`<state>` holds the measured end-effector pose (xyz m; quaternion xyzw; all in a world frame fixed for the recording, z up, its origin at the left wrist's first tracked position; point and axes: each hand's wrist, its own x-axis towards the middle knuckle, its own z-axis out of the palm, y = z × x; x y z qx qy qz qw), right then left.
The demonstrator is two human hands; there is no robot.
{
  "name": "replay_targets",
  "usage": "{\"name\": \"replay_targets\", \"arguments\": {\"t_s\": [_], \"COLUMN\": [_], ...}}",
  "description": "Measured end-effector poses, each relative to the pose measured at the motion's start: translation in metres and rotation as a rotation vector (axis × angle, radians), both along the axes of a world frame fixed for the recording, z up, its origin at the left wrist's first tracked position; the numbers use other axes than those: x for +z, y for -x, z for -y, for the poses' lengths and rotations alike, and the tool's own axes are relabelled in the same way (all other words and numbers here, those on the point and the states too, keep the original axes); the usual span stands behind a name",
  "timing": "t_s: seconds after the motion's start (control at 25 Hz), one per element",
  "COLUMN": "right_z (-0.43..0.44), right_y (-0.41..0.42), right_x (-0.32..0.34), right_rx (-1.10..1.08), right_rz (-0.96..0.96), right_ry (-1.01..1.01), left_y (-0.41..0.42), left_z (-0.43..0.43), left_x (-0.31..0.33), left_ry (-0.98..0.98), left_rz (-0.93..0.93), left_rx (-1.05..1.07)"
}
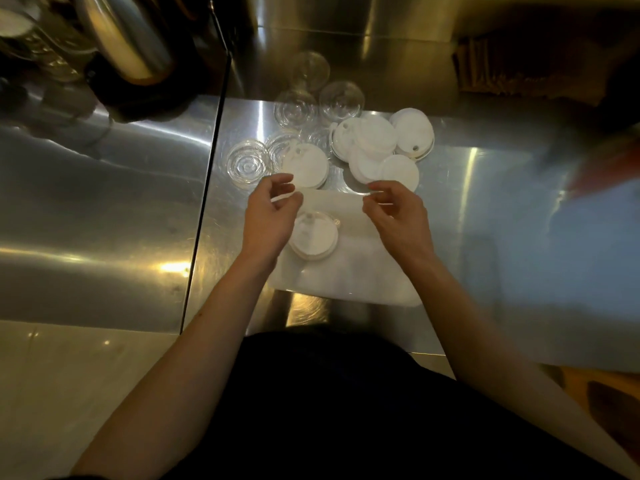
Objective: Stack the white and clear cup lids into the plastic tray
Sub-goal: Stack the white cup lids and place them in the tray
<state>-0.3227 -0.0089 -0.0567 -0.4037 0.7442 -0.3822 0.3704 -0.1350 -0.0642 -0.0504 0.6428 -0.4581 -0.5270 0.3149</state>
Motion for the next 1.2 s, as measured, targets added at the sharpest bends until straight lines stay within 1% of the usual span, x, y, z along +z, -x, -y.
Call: {"name": "replay_targets", "arguments": {"t_s": [0.12, 0.24, 0.44, 0.56, 0.64, 0.68, 0.8, 0.88, 1.0, 1.04, 1.12, 1.2], "right_z": [0.012, 0.027, 0.052, 0.063, 0.068, 0.069, 0.071, 0.071, 0.068, 0.067, 0.061, 0.055], "right_y": [0.014, 0.031, 0.063, 0.083, 0.093, 0.096, 0.1, 0.1, 0.102, 0.103, 0.106, 0.106], "right_x": [0.007, 0.007, -0.011, -0.03, -0.041, -0.046, -0.052, -0.053, -0.056, -0.059, -0.06, -0.054], "right_rx": [-0.02, -0.049, -0.029, -0.003, 0.009, 0.018, 0.046, 0.037, 0.001, -0.021, -0.091, -0.147], "right_rz": [-0.072, -0.119, -0.175, -0.244, -0.226, -0.213, -0.193, -0.142, -0.07, -0.022, 0.143, 0.319], "right_ry": [0.043, 0.02, -0.134, -0.24, -0.333, -0.369, -0.408, -0.422, -0.463, -0.46, -0.42, -0.361], "left_y": [0.002, 0.006, 0.012, 0.022, 0.027, 0.029, 0.03, 0.028, 0.024, 0.022, 0.019, 0.018], "left_z": [0.036, 0.071, 0.107, 0.117, 0.12, 0.121, 0.123, 0.124, 0.122, 0.121, 0.118, 0.115], "left_x": [-0.004, -0.015, -0.046, -0.052, -0.055, -0.056, -0.06, -0.06, -0.058, -0.057, -0.052, -0.048], "left_ry": [0.059, 0.062, -0.065, -0.075, -0.069, -0.07, -0.078, -0.073, -0.061, -0.064, -0.067, -0.034], "left_rz": [0.083, 0.214, 0.441, 0.596, 0.706, 0.733, 0.72, 0.688, 0.591, 0.542, 0.453, 0.424], "left_rx": [-0.033, -0.117, -0.309, -0.404, -0.43, -0.431, -0.415, -0.401, -0.364, -0.338, -0.294, -0.28]}}
